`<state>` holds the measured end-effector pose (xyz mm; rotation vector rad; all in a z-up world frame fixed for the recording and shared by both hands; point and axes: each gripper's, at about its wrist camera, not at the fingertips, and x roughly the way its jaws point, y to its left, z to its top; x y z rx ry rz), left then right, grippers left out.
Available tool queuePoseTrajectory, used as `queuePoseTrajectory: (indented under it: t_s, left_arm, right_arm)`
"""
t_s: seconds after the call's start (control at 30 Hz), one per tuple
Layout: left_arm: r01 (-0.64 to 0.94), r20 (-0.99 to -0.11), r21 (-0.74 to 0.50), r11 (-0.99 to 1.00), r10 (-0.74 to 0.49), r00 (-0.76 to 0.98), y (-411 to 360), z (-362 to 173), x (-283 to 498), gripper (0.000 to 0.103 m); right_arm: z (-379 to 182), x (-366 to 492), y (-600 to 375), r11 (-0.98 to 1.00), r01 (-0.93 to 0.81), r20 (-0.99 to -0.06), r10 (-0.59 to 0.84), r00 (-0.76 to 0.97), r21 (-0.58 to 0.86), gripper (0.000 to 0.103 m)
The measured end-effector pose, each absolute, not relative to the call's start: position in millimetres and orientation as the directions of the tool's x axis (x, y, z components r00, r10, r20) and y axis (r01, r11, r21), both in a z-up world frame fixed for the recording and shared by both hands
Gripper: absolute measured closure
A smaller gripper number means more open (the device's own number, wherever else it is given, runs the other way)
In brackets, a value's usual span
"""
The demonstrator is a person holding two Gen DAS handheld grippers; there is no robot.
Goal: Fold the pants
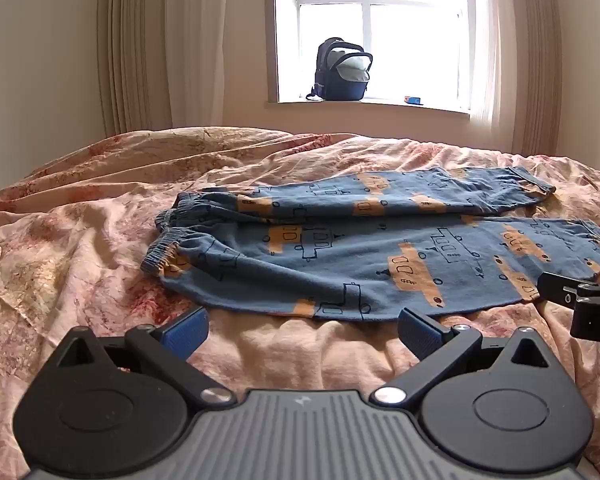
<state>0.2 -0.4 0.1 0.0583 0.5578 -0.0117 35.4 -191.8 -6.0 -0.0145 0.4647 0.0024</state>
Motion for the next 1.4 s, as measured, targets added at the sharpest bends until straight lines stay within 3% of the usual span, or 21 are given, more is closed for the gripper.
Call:
queuePoseTrajectory:
  t_s: [1.4]
  left_arm:
    - [0.026, -0.514, 0.051, 0.998, 0.004, 0.858, -2.3, 5.6, -2.7, 0.0]
  right_arm:
    - [-6.6, 36.5, -192.3, 1.0, -0.006, -0.458, 0.001, 0.889, -0.009, 0.001]
